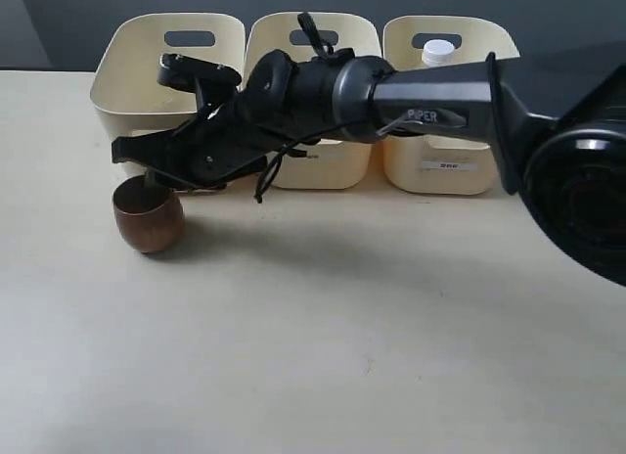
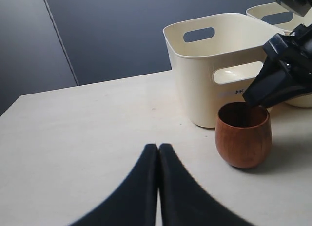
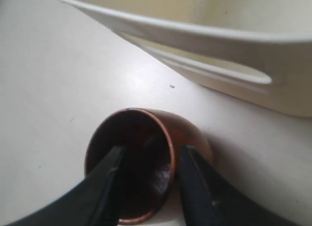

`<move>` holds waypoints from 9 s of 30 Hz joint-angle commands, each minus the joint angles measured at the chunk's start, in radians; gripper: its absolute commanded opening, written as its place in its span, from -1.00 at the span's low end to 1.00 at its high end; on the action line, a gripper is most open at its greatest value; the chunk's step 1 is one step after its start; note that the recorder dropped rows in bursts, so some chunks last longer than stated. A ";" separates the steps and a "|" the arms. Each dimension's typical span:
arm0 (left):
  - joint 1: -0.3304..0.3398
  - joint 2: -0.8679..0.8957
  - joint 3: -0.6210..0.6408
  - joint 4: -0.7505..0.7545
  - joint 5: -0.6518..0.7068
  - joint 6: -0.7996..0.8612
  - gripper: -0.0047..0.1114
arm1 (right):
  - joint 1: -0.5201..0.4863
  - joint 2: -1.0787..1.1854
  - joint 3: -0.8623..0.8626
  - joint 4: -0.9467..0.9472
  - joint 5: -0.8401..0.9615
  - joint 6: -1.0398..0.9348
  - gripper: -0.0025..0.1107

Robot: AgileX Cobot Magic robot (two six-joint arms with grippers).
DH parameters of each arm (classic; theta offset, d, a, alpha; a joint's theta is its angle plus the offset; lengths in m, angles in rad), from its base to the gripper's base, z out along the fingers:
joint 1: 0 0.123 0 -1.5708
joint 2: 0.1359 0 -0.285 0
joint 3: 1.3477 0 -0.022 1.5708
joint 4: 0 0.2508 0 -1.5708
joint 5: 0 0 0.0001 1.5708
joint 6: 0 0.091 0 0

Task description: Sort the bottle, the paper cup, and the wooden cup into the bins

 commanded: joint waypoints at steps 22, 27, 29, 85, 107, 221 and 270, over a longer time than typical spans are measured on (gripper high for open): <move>-0.005 -0.005 0.001 -0.001 0.001 -0.002 -0.92 | -0.001 0.061 -0.024 -0.055 0.057 0.002 -0.82; -0.005 -0.005 0.001 -0.001 0.001 -0.002 -0.92 | -0.001 0.061 -0.024 -0.063 0.078 0.000 -0.97; -0.005 -0.005 0.001 -0.001 0.001 -0.002 -0.92 | -0.001 0.061 -0.024 -0.063 0.076 0.000 -0.97; -0.005 -0.005 0.001 -0.001 0.001 -0.002 -0.92 | -0.124 0.019 -0.294 -0.237 -0.089 0.157 -0.97; -0.005 -0.005 0.001 -0.001 0.001 -0.002 -0.92 | -0.124 0.021 -0.294 -0.292 -0.025 0.160 -0.28; -0.003 -0.005 0.001 -0.001 0.001 -0.002 -0.92 | -0.123 -1.840 1.716 -1.091 -0.697 0.757 -0.97; -0.003 -0.005 0.001 0.004 0.001 -0.002 -0.92 | -0.887 -2.268 1.716 -0.820 -0.116 0.744 -0.97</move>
